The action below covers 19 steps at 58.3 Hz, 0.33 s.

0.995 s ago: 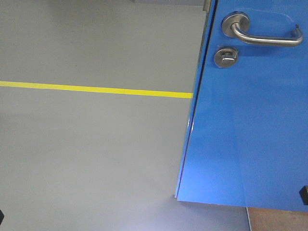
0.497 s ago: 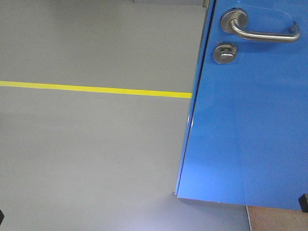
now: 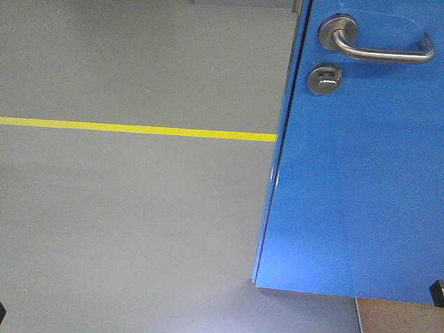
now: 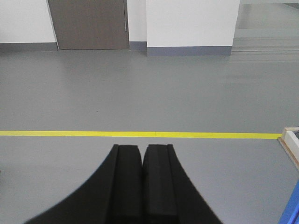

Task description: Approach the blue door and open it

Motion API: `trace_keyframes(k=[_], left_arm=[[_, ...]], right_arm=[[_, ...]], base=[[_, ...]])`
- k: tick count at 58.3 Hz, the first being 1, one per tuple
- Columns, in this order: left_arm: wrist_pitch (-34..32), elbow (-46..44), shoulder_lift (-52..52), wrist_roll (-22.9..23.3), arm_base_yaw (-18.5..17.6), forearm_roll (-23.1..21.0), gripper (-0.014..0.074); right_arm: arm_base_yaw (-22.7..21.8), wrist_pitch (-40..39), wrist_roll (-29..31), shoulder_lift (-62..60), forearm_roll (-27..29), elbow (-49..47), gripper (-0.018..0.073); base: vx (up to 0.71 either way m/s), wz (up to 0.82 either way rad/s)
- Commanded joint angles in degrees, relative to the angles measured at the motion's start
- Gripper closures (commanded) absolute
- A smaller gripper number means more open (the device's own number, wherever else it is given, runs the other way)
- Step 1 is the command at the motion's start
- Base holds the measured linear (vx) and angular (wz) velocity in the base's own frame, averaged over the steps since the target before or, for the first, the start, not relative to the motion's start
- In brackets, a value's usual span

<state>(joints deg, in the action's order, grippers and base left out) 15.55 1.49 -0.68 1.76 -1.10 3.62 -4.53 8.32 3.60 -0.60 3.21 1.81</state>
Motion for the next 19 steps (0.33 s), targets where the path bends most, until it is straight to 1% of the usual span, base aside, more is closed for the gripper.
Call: trace_keyframes(k=[1,19], left_arm=[[-4.8,-1.5,-0.7,0.1,0.0,-0.3,0.0524],[-4.8,-1.5,-0.7,0.1,0.0,-0.3,0.0524]], right_arm=[[-0.3,-4.5,0.1,-0.9,-0.1,0.0,0.0547],[-0.3,-4.4,0.1,-0.9,-0.1,0.0,0.0547]], base=[[0.00,0.00],[0.00,0.00]])
